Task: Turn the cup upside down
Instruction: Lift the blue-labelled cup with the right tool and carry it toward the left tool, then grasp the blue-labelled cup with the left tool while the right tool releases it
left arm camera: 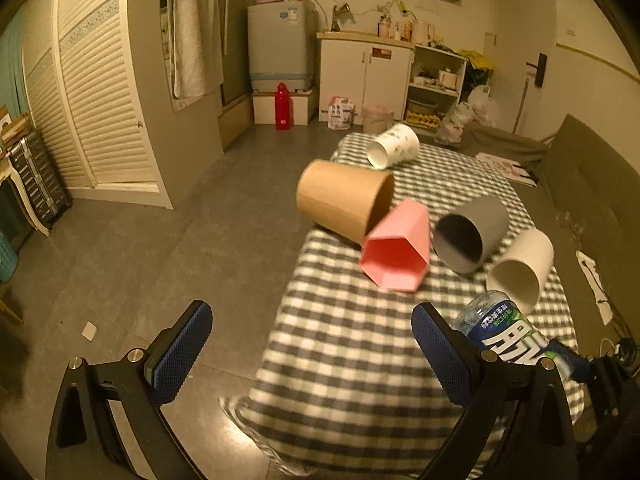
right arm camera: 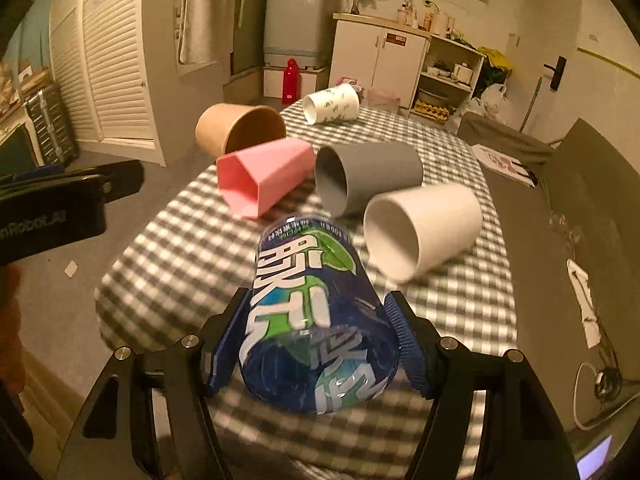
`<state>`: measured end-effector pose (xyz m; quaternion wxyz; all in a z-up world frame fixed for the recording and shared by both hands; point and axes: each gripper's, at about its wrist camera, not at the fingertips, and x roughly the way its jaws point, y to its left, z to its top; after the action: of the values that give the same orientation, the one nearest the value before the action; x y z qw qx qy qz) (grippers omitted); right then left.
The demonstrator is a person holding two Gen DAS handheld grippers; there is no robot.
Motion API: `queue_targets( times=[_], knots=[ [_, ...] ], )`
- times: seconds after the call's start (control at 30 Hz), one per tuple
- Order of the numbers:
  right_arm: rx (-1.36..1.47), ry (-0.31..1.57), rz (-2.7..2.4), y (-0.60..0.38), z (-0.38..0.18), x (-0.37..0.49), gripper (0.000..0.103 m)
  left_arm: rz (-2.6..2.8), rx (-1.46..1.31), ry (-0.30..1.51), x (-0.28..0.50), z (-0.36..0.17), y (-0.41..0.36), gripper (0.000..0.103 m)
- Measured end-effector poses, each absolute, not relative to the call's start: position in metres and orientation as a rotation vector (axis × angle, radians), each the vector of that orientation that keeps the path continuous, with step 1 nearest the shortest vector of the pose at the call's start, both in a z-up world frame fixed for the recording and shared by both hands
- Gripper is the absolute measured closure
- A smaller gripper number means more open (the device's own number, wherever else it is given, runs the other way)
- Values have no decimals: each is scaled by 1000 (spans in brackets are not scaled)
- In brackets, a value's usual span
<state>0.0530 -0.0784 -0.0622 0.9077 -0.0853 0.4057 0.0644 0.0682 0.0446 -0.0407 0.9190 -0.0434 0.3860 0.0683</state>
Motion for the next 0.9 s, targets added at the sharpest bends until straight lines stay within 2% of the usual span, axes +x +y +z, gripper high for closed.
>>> queue_targets(
  times=[0.33, 0.43, 0.47, 0.57, 0.73, 0.9],
  knots=[
    [-132, 897, 144, -92, -88, 30, 35, 141, -64, 834, 60, -53, 29, 0],
    [-98, 950, 175, -95, -91, 33, 18, 142, -73, 858, 62, -55, 29, 0],
    [-82, 962, 185, -96, -89, 32, 17, 135, -75, 863, 62, -54, 29, 0],
    [-32, 975, 211, -107, -74, 29, 12, 106, -57, 898, 62, -52, 22, 0],
    [19, 989, 244, -143, -35, 38, 10, 89, 2, 979, 64, -48, 2, 0],
    [-18, 951, 116, -196, -9, 48, 10, 0, -79, 1039, 78, -40, -26, 0]
  ],
)
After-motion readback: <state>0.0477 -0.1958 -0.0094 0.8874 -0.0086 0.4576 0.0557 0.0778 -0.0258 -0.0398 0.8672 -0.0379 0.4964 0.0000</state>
